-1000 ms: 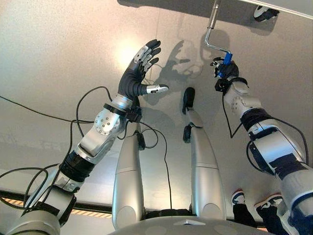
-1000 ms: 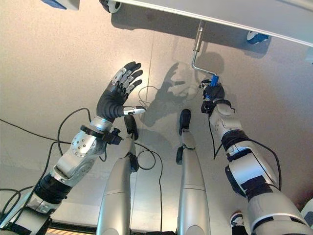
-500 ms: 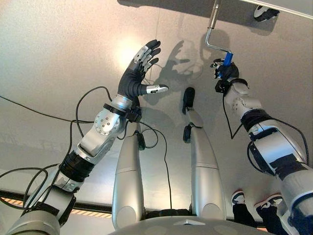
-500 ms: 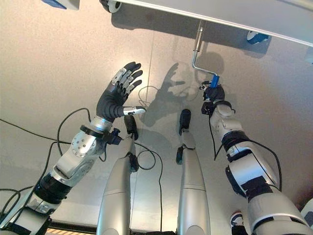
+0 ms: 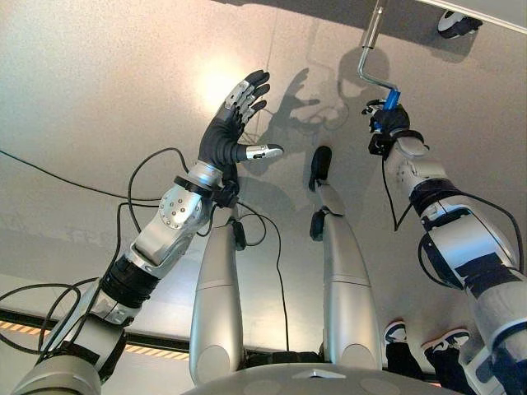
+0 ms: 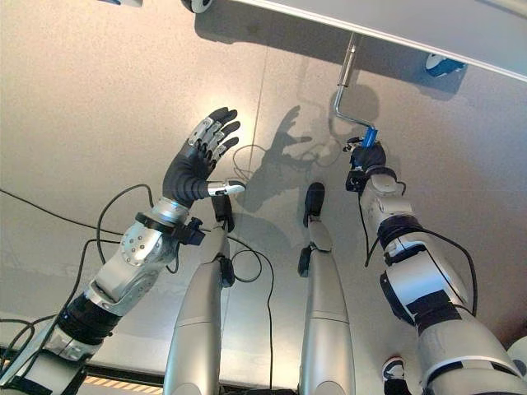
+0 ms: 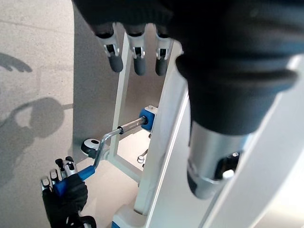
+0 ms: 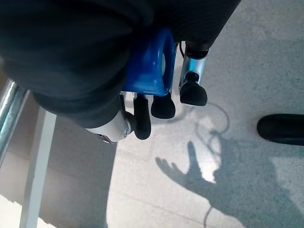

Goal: Raise the hospital bed

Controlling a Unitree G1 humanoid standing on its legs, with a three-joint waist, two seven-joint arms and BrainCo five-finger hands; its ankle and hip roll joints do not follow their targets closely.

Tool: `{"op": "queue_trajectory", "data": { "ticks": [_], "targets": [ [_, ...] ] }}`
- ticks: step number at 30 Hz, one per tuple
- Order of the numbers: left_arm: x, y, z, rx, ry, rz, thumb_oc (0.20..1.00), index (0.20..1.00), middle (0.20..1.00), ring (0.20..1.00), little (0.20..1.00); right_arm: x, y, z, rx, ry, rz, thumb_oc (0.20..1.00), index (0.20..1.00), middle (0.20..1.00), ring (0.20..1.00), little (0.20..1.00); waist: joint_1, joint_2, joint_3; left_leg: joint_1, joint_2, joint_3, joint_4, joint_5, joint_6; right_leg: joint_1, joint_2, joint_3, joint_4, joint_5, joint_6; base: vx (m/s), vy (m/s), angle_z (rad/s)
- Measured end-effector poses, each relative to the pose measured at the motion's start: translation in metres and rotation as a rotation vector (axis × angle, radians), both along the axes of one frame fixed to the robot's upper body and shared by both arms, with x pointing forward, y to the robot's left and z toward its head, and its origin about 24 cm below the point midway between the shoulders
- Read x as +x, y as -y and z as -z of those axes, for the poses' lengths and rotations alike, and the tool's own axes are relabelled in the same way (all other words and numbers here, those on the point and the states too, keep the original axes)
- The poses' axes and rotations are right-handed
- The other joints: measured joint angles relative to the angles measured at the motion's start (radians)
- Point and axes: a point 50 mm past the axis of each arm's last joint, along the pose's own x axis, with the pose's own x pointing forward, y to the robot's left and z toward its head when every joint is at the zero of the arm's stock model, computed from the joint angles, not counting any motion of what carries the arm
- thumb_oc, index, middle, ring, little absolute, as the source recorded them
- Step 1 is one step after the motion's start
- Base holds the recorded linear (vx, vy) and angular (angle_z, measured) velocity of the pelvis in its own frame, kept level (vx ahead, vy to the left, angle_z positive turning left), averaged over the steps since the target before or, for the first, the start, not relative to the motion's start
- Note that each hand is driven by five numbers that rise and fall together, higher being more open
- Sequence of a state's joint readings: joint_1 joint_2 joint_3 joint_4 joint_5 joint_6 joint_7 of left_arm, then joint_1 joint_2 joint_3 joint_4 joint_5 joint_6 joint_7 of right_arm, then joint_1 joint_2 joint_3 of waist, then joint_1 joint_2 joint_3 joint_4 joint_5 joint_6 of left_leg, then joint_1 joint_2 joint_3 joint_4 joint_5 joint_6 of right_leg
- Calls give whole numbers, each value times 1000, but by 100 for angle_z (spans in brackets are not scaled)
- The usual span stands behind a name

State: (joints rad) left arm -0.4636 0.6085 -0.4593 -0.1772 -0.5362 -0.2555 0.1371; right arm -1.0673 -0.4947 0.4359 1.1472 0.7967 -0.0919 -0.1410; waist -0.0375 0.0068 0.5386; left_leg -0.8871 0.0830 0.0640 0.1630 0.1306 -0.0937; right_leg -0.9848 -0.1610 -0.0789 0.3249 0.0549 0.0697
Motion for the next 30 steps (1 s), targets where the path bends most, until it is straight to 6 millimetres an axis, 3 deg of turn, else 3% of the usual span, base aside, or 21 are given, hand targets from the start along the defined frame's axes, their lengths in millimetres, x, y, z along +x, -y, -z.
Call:
{"op": "queue_trajectory", "data": {
  "ticks": [14, 20, 24, 27, 30],
  "targets": [
    [0, 0, 0, 0, -1, 1, 1000, 1000, 1000, 1000, 1000, 2, 2, -1, -23, -19, 18, 200, 200, 200, 200, 200, 1, 0, 0, 0, 0, 2, 0, 0, 0, -3, 0, 3, 2, 0, 0, 0, 0, 0],
    [-1, 3, 3, 12, -10, 20, 1000, 1000, 1000, 1000, 1000, 3, 9, -3, -62, -53, 55, 200, 200, 200, 200, 200, 24, 2, 0, -14, -1, 0, 2, 1, 0, -17, 0, 2, 5, 0, 0, -2, -19, 1],
    [-7, 2, -5, -27, 10, 56, 1000, 1000, 1000, 1000, 1000, 1, 25, -7, -82, -93, 136, 200, 200, 200, 200, 200, 70, 49, 0, -63, -11, -57, 18, 10, -11, -56, -17, -37, 71, -38, -6, 14, 15, 25],
    [-8, 1, -8, -39, 20, 60, 1000, 1000, 1000, 1000, 1000, -6, 45, -6, -77, -122, 203, 200, 200, 200, 200, 200, 115, 54, 0, -95, -27, -78, 39, 12, -12, -94, -39, -43, 141, -74, -8, 9, 31, 30],
    [-12, 2, -10, -43, 34, 77, 1000, 1000, 1000, 1000, 1000, -10, 59, -10, -96, -124, 240, 200, 200, 200, 200, 200, 118, 69, -3, -134, -54, -105, 64, 12, -12, -135, -67, -44, 212, -113, -2, 13, 25, 36]
  ]
}}
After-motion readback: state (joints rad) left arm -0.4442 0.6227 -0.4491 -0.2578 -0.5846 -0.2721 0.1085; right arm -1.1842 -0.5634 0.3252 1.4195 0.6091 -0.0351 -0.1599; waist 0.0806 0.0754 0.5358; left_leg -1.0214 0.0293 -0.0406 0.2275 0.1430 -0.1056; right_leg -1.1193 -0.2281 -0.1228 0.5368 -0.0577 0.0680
